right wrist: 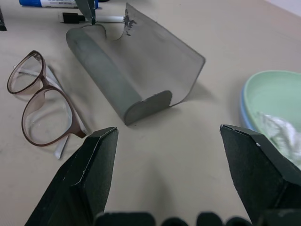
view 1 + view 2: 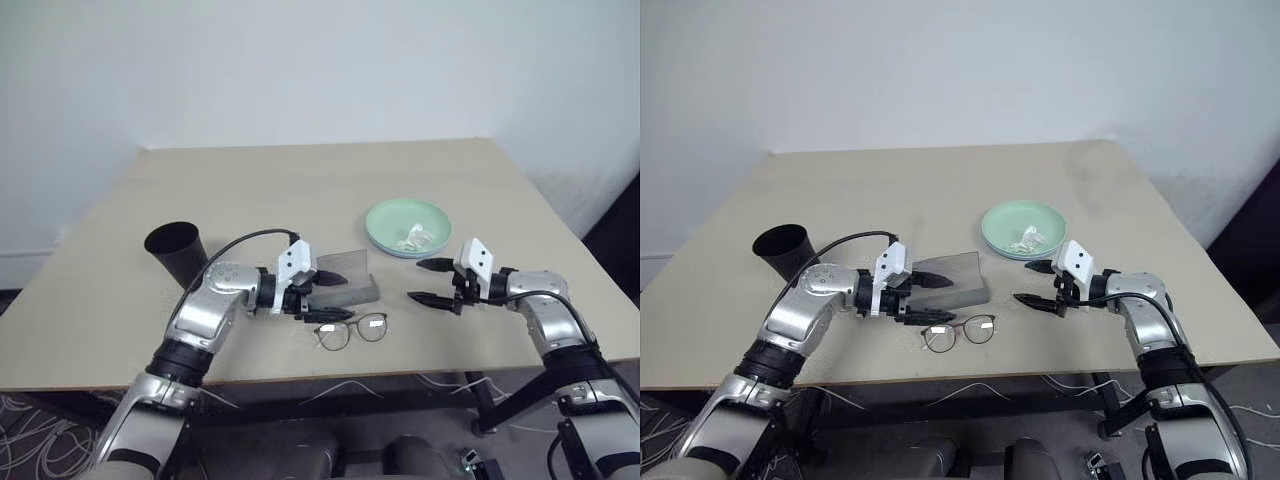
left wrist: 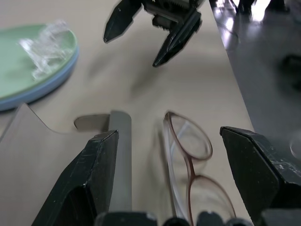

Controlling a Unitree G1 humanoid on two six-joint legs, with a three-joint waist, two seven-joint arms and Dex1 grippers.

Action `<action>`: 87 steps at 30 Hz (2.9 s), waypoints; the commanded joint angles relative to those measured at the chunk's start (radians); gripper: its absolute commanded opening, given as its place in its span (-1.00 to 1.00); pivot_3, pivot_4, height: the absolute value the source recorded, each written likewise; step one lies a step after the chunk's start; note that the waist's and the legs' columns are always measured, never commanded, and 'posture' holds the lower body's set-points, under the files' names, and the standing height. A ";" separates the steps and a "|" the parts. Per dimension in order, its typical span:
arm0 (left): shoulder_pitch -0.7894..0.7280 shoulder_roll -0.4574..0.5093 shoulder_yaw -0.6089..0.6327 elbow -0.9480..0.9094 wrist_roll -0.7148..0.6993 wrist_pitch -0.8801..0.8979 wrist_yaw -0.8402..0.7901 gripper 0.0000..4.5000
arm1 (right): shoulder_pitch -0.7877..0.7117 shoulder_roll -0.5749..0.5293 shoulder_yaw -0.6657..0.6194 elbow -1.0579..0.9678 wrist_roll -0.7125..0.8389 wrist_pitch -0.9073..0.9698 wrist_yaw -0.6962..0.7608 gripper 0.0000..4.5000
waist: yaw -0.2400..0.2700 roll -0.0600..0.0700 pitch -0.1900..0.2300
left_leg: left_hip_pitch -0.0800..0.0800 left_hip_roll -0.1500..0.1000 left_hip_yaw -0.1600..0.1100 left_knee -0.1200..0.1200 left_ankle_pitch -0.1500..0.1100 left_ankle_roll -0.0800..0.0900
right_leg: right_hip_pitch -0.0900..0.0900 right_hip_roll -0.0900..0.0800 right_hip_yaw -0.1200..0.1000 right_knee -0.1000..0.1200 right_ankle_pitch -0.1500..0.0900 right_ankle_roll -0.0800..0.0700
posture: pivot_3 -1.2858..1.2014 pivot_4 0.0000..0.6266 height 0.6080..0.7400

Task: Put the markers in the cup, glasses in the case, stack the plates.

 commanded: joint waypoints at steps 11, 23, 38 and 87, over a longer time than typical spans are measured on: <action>-0.147 -0.038 -0.117 0.173 0.128 -0.083 -0.142 0.63 | 0.059 0.000 -0.029 -0.121 0.021 -0.013 -0.076 0.66 | 0.008 0.000 0.000 | 0.000 0.000 0.000 0.001 0.000 0.000 | 0.000 0.000 0.000 -0.001 0.000 0.000 | 0.03 -1.00 0.93; -0.215 -0.130 -0.147 0.335 0.202 -0.179 -0.162 0.21 | 0.107 0.001 -0.038 -0.171 0.025 0.001 -0.131 0.68 | 0.008 -0.001 0.000 | -0.002 0.000 0.000 0.002 0.000 0.000 | 0.000 0.000 0.000 0.000 0.000 0.000 | 0.03 -1.00 0.93; -0.224 -0.141 -0.147 0.369 0.241 -0.221 -0.183 -0.43 | 0.107 -0.013 -0.031 -0.163 0.012 -0.013 -0.160 0.68 | 0.007 -0.001 0.001 | -0.002 0.000 0.000 0.005 0.000 0.000 | 0.001 0.000 -0.001 0.000 0.000 0.001 | 0.03 -1.00 0.93; -0.432 -0.115 -0.109 0.602 0.475 -0.421 0.160 -0.99 | 0.077 -0.028 -0.006 -0.007 -0.036 -0.196 -0.128 0.68 | 0.008 -0.001 0.001 | -0.002 0.000 0.000 0.006 0.000 0.000 | 0.001 0.001 -0.001 0.000 0.001 0.002 | 0.03 -1.00 0.93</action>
